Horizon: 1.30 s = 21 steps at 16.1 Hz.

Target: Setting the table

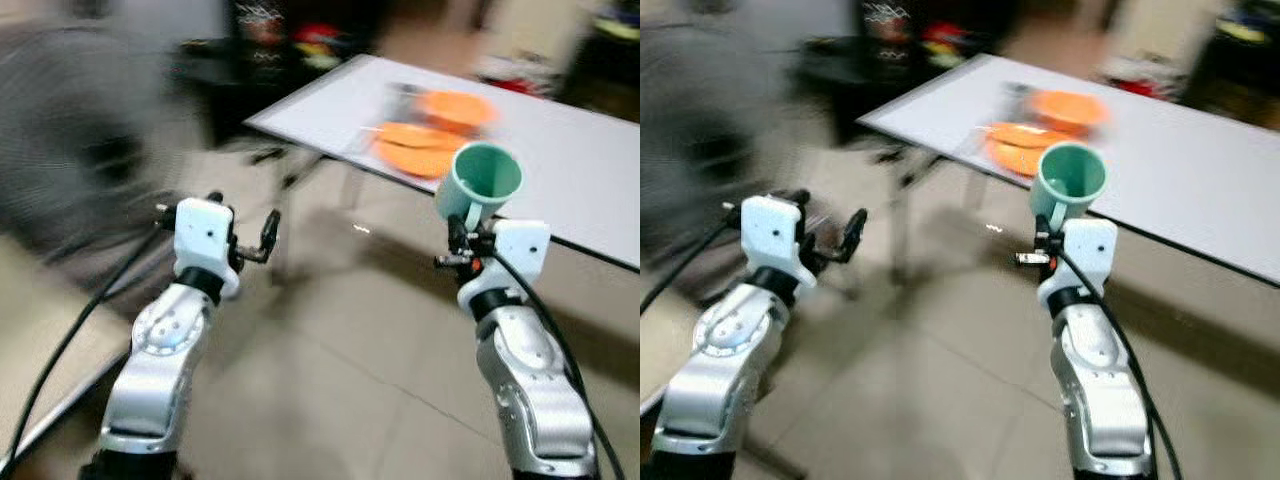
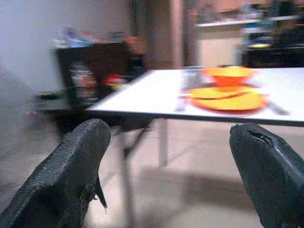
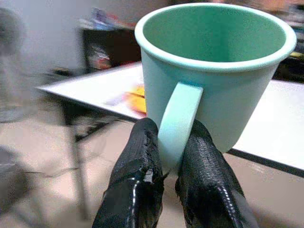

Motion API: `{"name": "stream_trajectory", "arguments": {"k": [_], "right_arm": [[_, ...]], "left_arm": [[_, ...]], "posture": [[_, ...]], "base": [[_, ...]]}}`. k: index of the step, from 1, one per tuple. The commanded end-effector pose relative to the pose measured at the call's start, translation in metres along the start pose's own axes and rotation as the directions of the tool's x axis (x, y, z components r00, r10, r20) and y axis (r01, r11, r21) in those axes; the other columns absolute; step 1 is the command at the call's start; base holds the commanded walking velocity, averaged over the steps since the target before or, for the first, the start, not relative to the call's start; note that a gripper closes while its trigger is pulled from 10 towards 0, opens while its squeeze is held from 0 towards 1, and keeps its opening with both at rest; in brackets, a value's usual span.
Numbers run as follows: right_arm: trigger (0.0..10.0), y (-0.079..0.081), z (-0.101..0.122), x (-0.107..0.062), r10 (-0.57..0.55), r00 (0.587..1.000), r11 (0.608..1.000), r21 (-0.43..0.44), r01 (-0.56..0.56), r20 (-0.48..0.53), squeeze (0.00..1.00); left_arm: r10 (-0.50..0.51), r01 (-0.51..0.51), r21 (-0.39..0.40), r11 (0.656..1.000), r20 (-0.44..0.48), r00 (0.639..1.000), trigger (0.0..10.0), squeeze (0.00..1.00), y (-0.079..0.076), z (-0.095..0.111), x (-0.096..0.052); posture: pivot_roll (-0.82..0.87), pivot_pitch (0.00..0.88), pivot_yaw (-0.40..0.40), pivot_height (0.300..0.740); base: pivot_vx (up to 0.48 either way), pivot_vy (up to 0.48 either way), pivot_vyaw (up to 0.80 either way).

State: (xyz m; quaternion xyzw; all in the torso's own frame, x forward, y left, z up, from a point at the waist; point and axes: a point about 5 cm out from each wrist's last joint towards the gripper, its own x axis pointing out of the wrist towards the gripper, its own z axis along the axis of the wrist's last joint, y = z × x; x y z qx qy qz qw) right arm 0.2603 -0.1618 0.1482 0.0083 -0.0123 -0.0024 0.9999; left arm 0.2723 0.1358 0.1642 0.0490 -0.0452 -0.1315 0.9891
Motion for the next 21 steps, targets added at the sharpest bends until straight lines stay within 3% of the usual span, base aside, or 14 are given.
{"name": "stream_trajectory", "arguments": {"k": [1,16,21], "right_arm": [[10.0,-0.0028,0.0017,0.0011,-0.013,1.000,1.000,0.004,0.013,0.002,0.00],[10.0,-0.0038,0.0012,0.0052,-0.030,0.999,1.000,0.004,0.030,0.010,0.00],[10.0,-0.0056,0.0056,0.0101,-0.010,0.999,1.000,-0.014,0.011,0.036,0.00]], "left_arm": [[-0.006,0.006,0.013,1.000,0.005,1.000,10.0,0.00,-0.0001,0.0011,0.0003],[-0.022,0.022,0.024,0.999,0.014,1.000,10.0,0.00,0.0013,0.0014,0.0063],[-0.009,0.009,0.024,1.000,0.022,1.000,10.0,0.00,0.0040,0.0027,0.0089]], "posture": [[0.02,0.000,-0.027,0.740],[0.02,0.000,-0.019,0.740],[0.02,0.000,-0.023,0.740]], "base": [[0.326,0.000,-0.80],[0.329,0.000,-0.79],[0.334,0.000,-0.18]]}}
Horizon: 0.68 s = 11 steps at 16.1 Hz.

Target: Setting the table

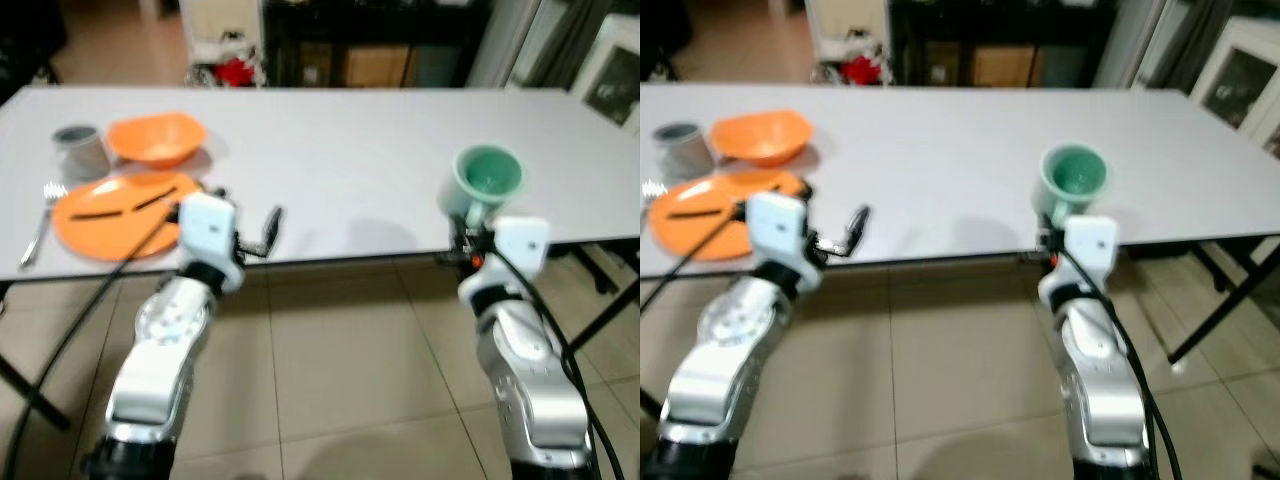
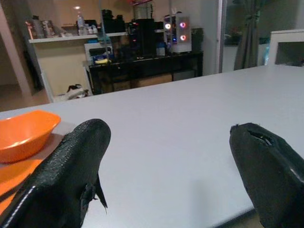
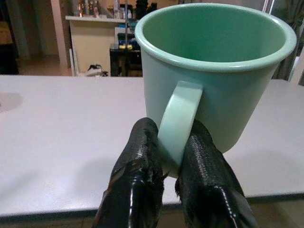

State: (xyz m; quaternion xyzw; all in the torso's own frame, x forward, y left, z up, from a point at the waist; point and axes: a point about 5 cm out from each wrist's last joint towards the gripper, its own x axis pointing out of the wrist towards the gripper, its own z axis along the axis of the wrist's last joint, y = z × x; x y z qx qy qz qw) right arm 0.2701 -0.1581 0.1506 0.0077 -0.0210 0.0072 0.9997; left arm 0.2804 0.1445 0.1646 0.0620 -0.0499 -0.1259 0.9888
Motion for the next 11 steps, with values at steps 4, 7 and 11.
{"name": "stream_trajectory", "arguments": {"k": [4,7,11], "right_arm": [[10.0,-0.003,0.007,0.008,0.055,0.998,0.998,-0.021,-0.055,0.017,0.00],[10.0,0.003,0.006,0.006,0.095,0.995,0.995,-0.041,-0.095,0.008,0.00],[10.0,0.007,0.003,0.002,0.134,0.991,0.989,-0.061,-0.134,-0.002,0.00]], "left_arm": [[0.001,-0.001,0.004,1.000,0.028,1.000,10.0,0.00,-0.004,0.006,0.006],[0.027,-0.027,0.005,1.000,0.025,0.999,10.0,0.00,0.001,0.005,0.004],[0.012,-0.013,0.007,1.000,0.020,1.000,10.0,0.00,-0.001,0.004,0.004]], "posture": [[0.02,0.000,-0.042,0.740],[0.02,0.000,-0.050,0.740],[0.01,0.000,-0.036,0.740]], "base": [[0.331,0.000,0.00],[0.334,0.000,0.00],[0.333,0.000,0.00]]}}
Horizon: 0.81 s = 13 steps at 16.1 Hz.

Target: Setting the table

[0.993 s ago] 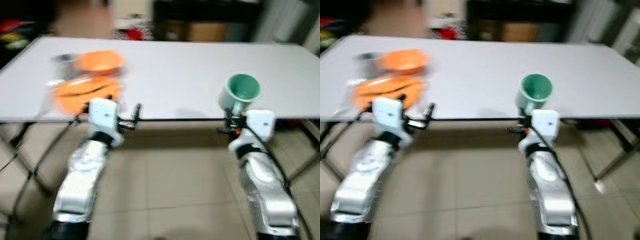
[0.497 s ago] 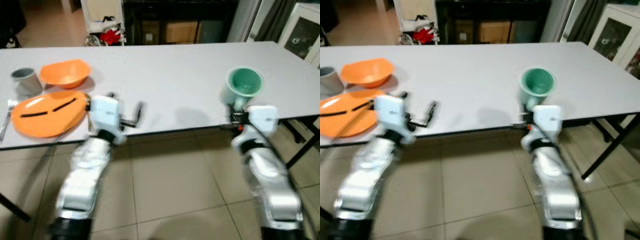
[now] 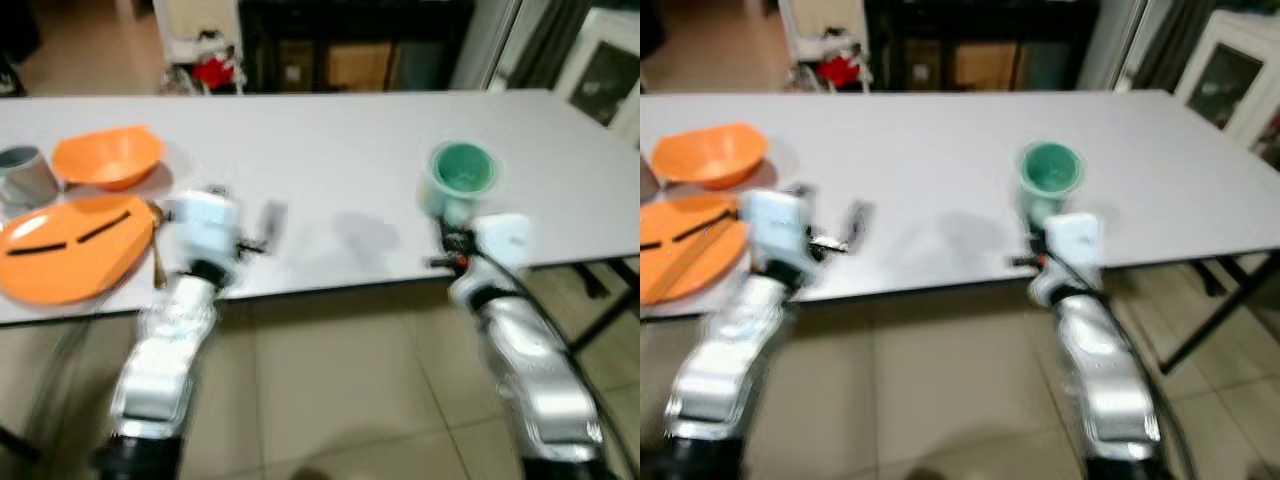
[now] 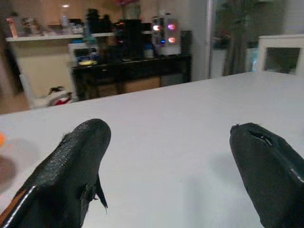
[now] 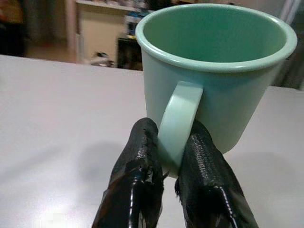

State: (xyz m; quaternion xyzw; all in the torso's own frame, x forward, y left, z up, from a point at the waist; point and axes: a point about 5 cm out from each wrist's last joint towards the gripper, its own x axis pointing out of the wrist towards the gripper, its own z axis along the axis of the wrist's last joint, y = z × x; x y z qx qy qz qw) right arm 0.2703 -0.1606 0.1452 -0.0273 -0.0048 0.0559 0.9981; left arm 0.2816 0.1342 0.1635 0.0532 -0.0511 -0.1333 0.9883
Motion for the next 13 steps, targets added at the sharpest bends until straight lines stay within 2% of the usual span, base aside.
{"name": "stream_trajectory", "arguments": {"k": [1,4,6,7,9,13], "right_arm": [[10.0,0.009,0.008,0.002,0.036,0.999,0.999,0.002,-0.036,0.034,0.00],[10.0,0.012,0.006,0.002,0.076,0.997,0.997,-0.003,-0.076,0.015,0.00],[10.0,0.014,0.006,0.003,0.085,0.996,0.996,-0.022,-0.084,0.024,0.00],[10.0,0.017,0.006,0.004,0.098,0.995,0.995,0.001,-0.098,0.033,0.00],[10.0,0.025,0.004,0.004,0.158,0.987,0.987,-0.014,-0.158,0.026,0.00],[10.0,0.022,-0.002,0.006,0.142,0.990,0.990,-0.017,-0.142,-0.006,0.00]], "left_arm": [[0.022,-0.023,0.025,0.999,0.014,1.000,10.0,0.00,0.008,0.005,0.000],[0.014,-0.015,0.028,0.999,0.017,1.000,10.0,0.00,0.008,0.005,0.002],[0.013,-0.013,0.032,0.999,0.018,1.000,10.0,0.00,0.008,0.005,0.000],[0.011,-0.012,0.035,0.999,0.018,1.000,10.0,0.00,0.008,0.005,-0.001],[0.006,-0.007,0.047,0.999,0.015,1.000,10.0,0.00,0.009,0.005,-0.002],[-0.022,0.021,0.051,0.998,0.017,1.000,10.0,0.00,0.006,0.005,-0.003]], "posture": [[0.01,0.000,-0.033,0.740],[0.02,0.000,-0.036,0.740],[0.03,0.000,-0.040,0.740],[0.04,0.000,-0.040,0.740],[0.05,0.000,-0.041,0.740],[0.05,0.000,-0.037,0.740]], "base": [[0.334,0.000,0.00],[0.334,0.000,0.00],[0.334,0.000,0.68],[0.334,0.000,0.59],[0.334,0.000,0.00],[0.333,0.000,0.00]]}}
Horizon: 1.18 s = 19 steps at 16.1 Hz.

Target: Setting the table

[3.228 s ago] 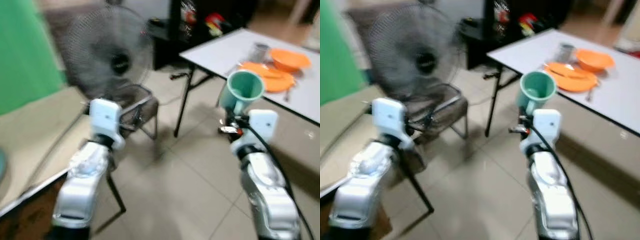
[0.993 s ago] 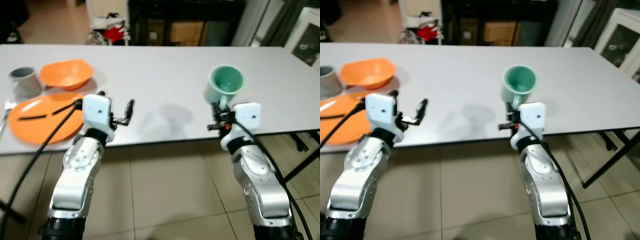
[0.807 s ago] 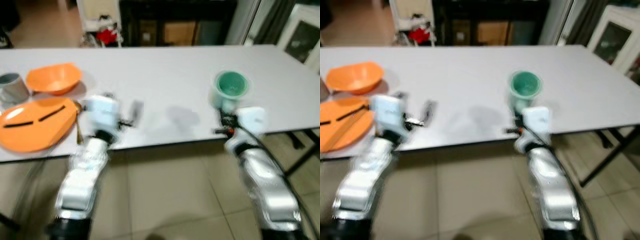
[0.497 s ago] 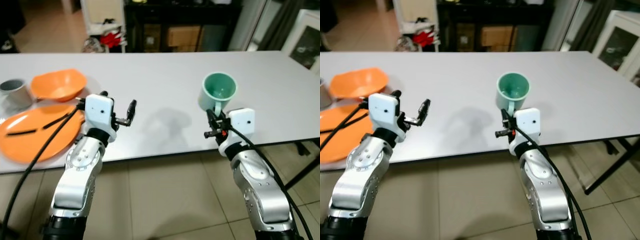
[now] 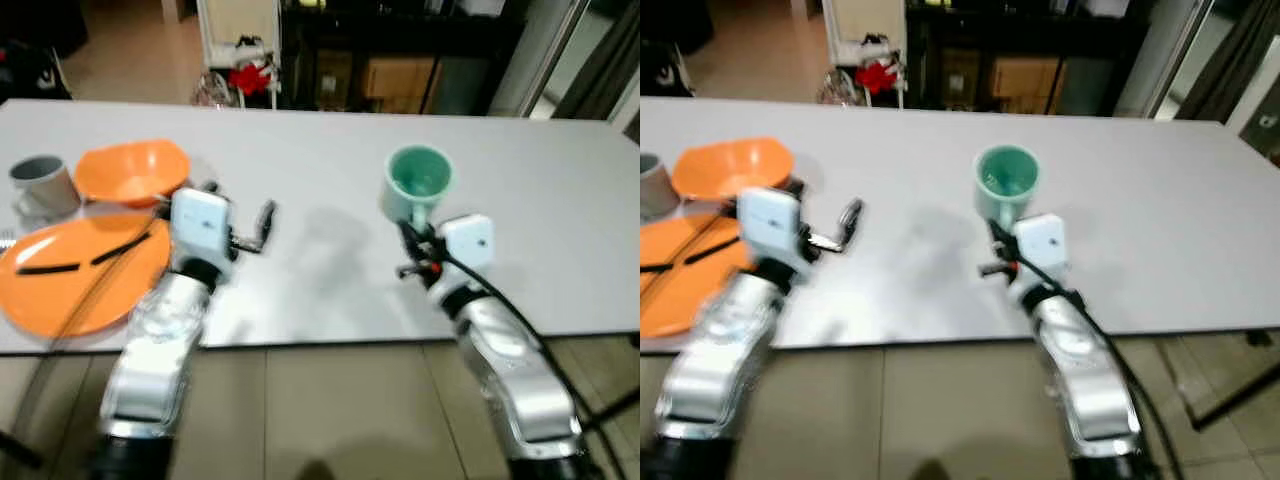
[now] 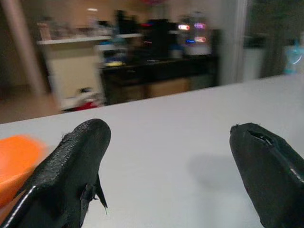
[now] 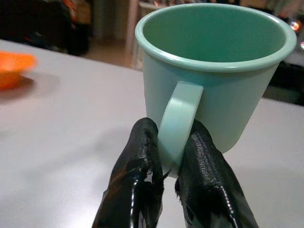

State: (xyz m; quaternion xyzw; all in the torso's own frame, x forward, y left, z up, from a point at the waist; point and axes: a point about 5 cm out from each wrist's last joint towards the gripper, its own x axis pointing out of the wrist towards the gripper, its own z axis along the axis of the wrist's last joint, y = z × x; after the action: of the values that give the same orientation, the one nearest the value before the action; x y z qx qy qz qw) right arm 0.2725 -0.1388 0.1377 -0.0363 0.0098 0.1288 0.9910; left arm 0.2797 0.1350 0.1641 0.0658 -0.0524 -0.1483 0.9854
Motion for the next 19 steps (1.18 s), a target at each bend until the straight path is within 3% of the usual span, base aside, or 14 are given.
{"name": "stream_trajectory", "arguments": {"k": [1,5,10,19], "right_arm": [[10.0,-0.001,0.003,0.001,-0.016,1.000,1.000,0.000,0.016,0.013,0.00],[10.0,-0.002,0.001,0.000,-0.009,1.000,1.000,-0.006,0.009,-0.014,0.00],[10.0,-0.007,-0.002,0.004,-0.024,0.998,0.998,0.055,0.027,-0.052,0.00],[10.0,-0.004,-0.009,0.018,0.060,0.993,0.996,0.068,-0.053,-0.105,0.00]], "left_arm": [[-0.008,0.008,0.026,1.000,0.014,1.000,10.0,0.00,0.003,0.004,-0.001],[-0.027,0.027,0.023,0.999,0.001,1.000,10.0,0.00,-0.001,0.001,-0.002],[-0.037,0.037,0.018,0.999,0.001,0.999,10.0,0.00,-0.003,0.001,-0.002],[-0.045,0.045,0.013,0.999,-0.006,0.999,10.0,0.00,-0.006,0.000,-0.005]], "posture": [[0.05,0.000,-0.034,0.740],[0.04,0.000,-0.030,0.740],[0.04,0.000,-0.039,0.740],[0.05,0.000,-0.043,0.740]], "base": [[0.330,0.000,0.00],[0.335,0.000,0.00],[0.332,0.000,0.00],[0.325,0.000,0.00]]}}
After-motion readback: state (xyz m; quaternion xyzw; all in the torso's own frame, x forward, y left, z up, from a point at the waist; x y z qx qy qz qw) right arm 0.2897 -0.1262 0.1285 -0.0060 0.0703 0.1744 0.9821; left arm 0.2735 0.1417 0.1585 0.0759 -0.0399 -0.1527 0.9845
